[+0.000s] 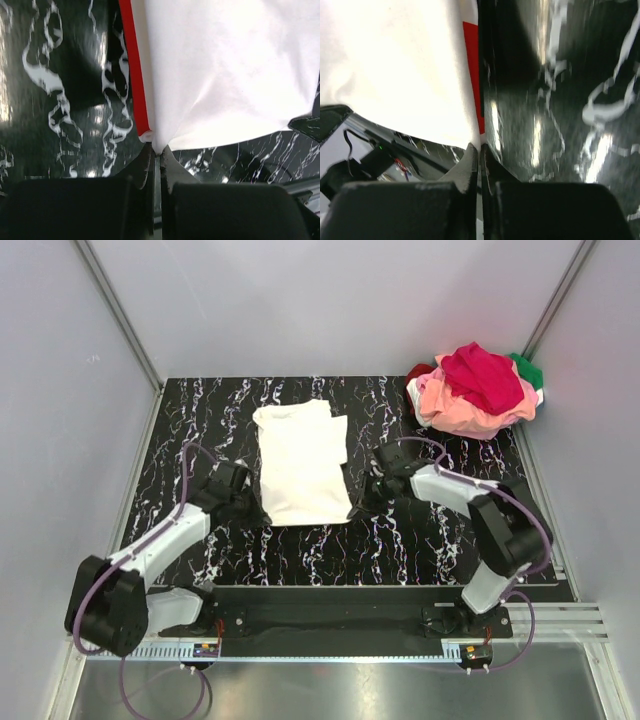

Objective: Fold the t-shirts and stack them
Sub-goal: Fold the tshirt

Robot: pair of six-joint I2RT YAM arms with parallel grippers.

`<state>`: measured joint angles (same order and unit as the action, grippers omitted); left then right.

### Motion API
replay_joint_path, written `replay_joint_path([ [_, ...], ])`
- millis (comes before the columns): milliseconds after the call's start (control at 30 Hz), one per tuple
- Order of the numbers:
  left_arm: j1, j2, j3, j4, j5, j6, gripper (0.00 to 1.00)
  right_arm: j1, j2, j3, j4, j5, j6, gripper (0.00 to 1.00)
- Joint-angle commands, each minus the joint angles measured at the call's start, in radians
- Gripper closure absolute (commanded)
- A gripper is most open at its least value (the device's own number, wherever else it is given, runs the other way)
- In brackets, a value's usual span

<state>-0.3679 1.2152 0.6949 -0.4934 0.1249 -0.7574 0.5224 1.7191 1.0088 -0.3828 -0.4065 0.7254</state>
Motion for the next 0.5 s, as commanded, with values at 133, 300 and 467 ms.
replay_joint_path([
  [133, -0.075, -0.242, -0.164, -0.151, 0.031, -0.128, 1.00, 0.053, -0.249, -0.203, -0.103, 0.048, 0.035, 0.87],
  [300, -0.085, -0.324, -0.199, -0.183, 0.048, -0.145, 1.00, 0.056, -0.349, -0.249, -0.139, 0.084, 0.039, 1.00],
  [467, -0.086, -0.338, -0.184, -0.214, 0.044, -0.137, 1.00, 0.059, -0.354, -0.246, -0.136, 0.067, 0.052, 1.00],
])
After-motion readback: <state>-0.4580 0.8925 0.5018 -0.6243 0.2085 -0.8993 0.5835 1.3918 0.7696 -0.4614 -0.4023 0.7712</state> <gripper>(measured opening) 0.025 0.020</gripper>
